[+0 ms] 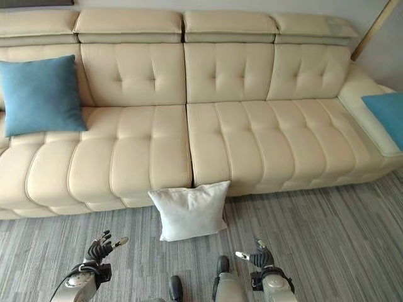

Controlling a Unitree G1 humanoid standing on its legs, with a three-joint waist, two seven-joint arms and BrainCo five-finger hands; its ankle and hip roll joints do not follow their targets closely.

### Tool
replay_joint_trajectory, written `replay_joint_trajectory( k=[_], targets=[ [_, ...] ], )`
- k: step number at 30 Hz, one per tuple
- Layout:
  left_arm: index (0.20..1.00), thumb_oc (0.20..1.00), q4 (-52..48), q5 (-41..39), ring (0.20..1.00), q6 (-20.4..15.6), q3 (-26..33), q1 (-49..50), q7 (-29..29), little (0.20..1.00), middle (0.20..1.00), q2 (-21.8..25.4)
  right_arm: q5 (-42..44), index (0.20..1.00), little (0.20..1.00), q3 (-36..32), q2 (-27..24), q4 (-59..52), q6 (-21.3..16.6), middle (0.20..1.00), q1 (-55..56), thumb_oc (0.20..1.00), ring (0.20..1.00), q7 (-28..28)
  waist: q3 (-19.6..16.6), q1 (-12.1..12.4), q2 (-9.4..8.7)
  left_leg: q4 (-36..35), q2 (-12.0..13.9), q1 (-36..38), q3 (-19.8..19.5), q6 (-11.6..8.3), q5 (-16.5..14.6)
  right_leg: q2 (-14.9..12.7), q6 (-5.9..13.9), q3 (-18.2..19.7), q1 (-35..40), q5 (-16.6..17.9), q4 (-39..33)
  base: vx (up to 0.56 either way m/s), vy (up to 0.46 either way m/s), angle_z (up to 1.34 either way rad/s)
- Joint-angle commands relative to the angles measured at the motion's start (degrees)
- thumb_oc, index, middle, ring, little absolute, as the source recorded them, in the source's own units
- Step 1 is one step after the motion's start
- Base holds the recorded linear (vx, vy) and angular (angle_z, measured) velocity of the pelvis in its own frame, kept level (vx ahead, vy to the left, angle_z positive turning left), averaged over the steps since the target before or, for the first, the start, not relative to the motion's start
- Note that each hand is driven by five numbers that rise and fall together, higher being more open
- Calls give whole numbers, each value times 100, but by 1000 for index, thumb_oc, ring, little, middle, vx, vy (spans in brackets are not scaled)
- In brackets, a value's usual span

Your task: Pick up all the scattered cushions and arrange them neatly on the sofa.

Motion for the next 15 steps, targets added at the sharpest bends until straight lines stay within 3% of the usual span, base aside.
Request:
replay_joint_trajectory(
  k=[1,4,8,12,13,14,15],
  targets=[
    [1000,1000,-344,190,1000,-265,10,-122,-8,1000,1000,-23,12,1000,1000,-12,-264,-45,-136,1000,-97,1000,1000,-73,126,-73,73,168,505,385,-207,-509,-571,262,-39,-22,790,-93,-236,210,-171,28],
    [1000,1000,-376,105,1000,-257,-23,-131,-20,1000,1000,-92,91,1000,1000,-58,-298,23,-165,1000,-101,1000,1000,-97,63,-112,78,636,636,302,-263,-640,-704,314,-182,-64,1028,-210,-298,187,-201,11],
    [1000,1000,-420,-29,1000,-270,-96,-201,-39,1000,1000,-126,219,1000,1000,-55,-437,68,-203,1000,-186,1000,1000,-118,241,-11,7,2179,698,-402,-518,-803,-397,361,-468,-110,1371,-422,-361,122,-161,16],
    [1000,1000,-299,18,1000,-215,-92,-121,-54,1000,1000,-147,214,1000,1000,-59,-503,91,-180,1000,-180,1000,1000,-79,216,91,-47,1769,728,-737,-511,-728,-502,297,-408,-175,1633,-536,-534,176,-6,2],
    [1000,1000,-256,48,1000,-180,-88,-66,-45,1000,1000,-159,170,1000,1000,-42,-534,80,-165,1000,-153,1000,1000,-80,221,164,7,1159,760,-815,-558,-754,-212,360,-386,-173,1763,-612,-604,200,48,12],
    [1000,1000,-256,48,1000,-180,-88,-66,-45,1000,1000,-159,170,1000,1000,-42,-534,79,-165,1000,-153,1000,1000,-80,225,165,6,1151,759,-806,-556,-754,-208,358,-385,-172,1768,-613,-605,242,92,8],
    [1000,1000,-176,89,1000,-166,-82,-55,-19,1000,1000,-162,121,1000,1000,-27,-565,91,-154,1000,-138,1000,1000,-119,246,233,64,781,839,-1061,-511,-839,176,415,-378,-189,1921,-719,-630,188,96,-5]
  ],
)
